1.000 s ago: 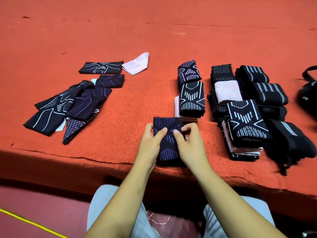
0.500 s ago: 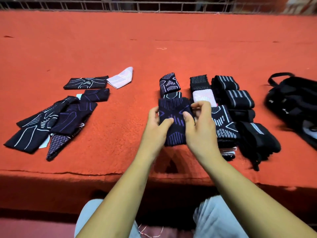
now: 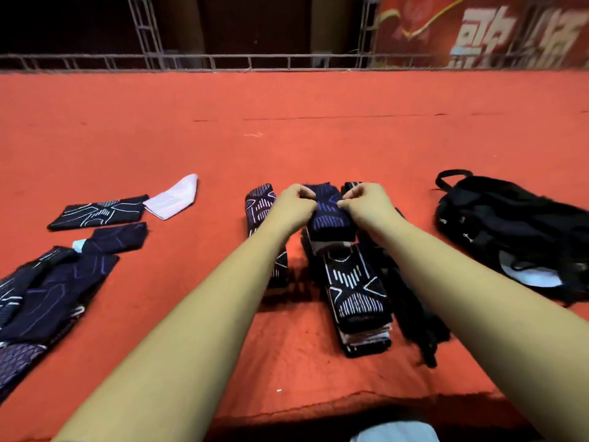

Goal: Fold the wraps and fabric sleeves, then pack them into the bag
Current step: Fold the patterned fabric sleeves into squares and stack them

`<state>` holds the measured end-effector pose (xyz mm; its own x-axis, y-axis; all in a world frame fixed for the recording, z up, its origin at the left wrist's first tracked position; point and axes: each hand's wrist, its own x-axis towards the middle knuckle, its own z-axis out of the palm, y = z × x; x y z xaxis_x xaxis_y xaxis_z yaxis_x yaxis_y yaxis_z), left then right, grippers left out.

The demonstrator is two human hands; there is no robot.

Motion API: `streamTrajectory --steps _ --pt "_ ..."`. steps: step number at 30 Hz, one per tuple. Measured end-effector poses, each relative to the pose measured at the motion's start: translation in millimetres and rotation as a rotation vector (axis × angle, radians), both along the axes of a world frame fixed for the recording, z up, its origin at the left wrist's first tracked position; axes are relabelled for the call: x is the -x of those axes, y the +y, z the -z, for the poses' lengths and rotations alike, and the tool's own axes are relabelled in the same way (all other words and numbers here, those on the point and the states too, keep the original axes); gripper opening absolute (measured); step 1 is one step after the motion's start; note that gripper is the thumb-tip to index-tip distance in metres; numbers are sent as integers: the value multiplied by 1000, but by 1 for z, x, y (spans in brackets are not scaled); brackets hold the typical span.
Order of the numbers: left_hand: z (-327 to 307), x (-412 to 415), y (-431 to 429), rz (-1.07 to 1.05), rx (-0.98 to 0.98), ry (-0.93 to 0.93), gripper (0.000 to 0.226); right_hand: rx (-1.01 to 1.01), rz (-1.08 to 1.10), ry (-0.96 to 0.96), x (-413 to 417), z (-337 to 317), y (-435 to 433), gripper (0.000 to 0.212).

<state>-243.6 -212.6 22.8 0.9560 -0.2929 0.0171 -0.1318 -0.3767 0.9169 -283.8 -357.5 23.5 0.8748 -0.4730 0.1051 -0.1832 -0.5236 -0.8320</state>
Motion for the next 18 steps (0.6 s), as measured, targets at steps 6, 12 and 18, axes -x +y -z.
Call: streamTrajectory --steps 6,12,18 --pt "26 -33 -21 70 -277 -34 32 122 22 96 -23 21 -16 11" --pt "48 -40 -30 171 -532 -150 41 222 1 177 -22 49 -26 17" --pt "47 -38 -28 112 -532 -198 37 257 -35 223 -24 42 -24 13"
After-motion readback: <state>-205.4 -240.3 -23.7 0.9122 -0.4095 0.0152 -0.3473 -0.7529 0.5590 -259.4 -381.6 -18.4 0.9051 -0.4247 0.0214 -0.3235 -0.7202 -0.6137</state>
